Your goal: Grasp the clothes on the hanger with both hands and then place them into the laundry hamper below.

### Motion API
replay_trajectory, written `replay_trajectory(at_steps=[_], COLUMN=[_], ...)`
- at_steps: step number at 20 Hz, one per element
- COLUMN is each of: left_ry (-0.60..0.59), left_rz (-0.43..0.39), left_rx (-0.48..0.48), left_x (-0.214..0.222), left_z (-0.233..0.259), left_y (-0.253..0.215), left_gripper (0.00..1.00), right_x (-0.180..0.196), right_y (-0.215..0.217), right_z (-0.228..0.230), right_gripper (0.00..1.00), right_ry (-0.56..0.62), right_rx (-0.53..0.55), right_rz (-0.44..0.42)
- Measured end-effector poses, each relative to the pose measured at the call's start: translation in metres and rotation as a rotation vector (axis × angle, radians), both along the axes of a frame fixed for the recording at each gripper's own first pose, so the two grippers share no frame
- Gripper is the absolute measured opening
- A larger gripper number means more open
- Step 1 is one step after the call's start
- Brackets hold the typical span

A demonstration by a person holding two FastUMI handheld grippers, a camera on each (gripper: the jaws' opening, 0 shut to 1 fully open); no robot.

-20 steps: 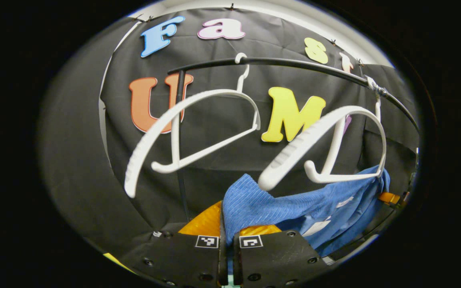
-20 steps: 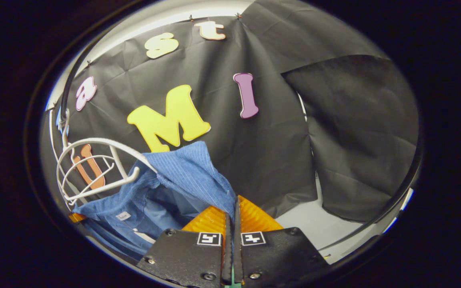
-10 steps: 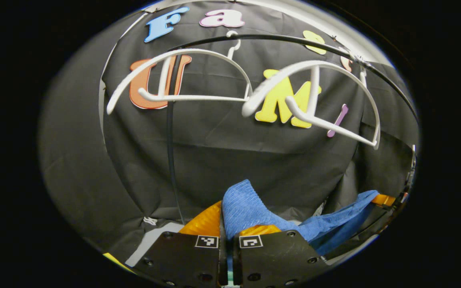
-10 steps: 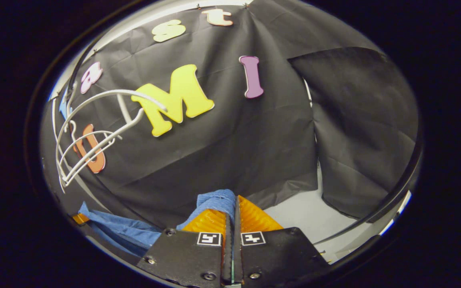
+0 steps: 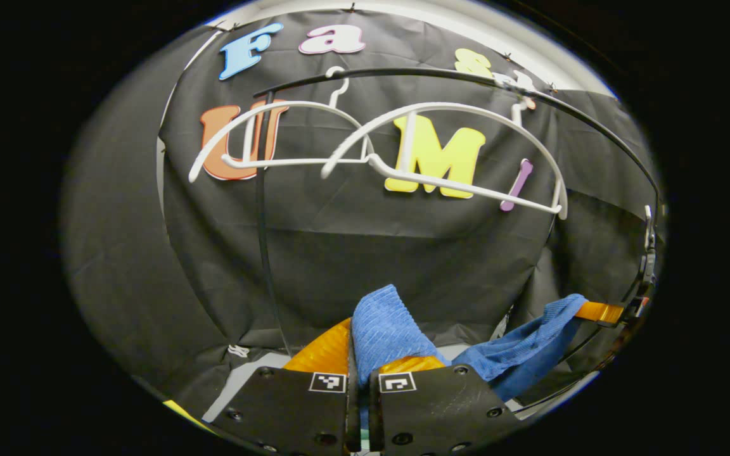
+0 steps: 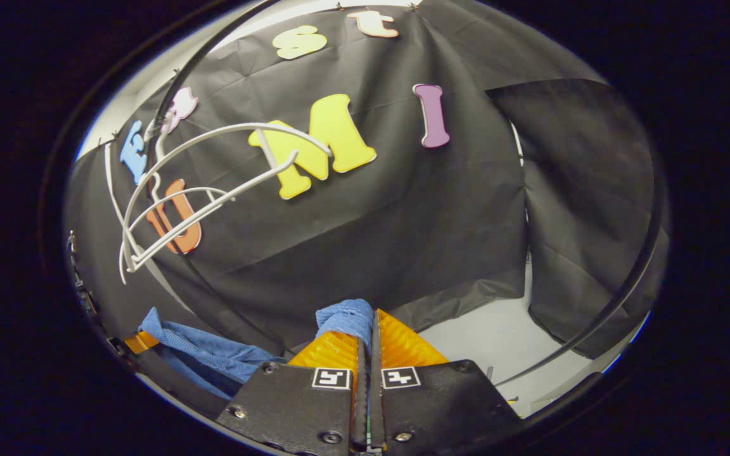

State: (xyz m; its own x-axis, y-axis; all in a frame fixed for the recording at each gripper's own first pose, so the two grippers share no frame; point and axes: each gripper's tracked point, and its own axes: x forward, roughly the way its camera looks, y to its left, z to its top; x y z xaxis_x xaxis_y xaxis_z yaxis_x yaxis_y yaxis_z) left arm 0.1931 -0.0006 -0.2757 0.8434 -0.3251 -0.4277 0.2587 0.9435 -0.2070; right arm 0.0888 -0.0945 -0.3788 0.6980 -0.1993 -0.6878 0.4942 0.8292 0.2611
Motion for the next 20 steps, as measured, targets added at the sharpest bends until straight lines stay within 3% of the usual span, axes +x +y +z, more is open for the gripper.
replay_trajectory(at_steps=[2, 3, 4, 8, 20], left_ry=[-0.018, -0.029, -0.038, -0.078, -0.123], left_rz=[-0.026, -0.043, -0.058, -0.117, -0.188], left_rx=[0.028, 0.038, 0.044, 0.056, -0.014], left_x=[-0.011, -0.017, -0.024, -0.042, -0.069], left_z=[0.007, 0.01, 0.014, 0.034, 0.067], left_y=[-0.01, -0.014, -0.02, -0.04, -0.063], left_gripper=[0.09, 0.05, 0.09, 0.05, 0.05], right_x=[-0.003, -0.006, -0.005, -0.002, 0.032], right_y=[0.015, 0.023, 0.031, 0.063, 0.144], right_z=[0.006, 0.01, 0.014, 0.032, 0.051], right_gripper=[0.05, 0.05, 0.05, 0.05, 0.05], right_ry=[-0.009, -0.014, -0.02, -0.05, -0.131], right_rx=[0.012, 0.019, 0.03, 0.084, 0.29], right_rz=[0.036, 0.053, 0.074, 0.158, 0.393])
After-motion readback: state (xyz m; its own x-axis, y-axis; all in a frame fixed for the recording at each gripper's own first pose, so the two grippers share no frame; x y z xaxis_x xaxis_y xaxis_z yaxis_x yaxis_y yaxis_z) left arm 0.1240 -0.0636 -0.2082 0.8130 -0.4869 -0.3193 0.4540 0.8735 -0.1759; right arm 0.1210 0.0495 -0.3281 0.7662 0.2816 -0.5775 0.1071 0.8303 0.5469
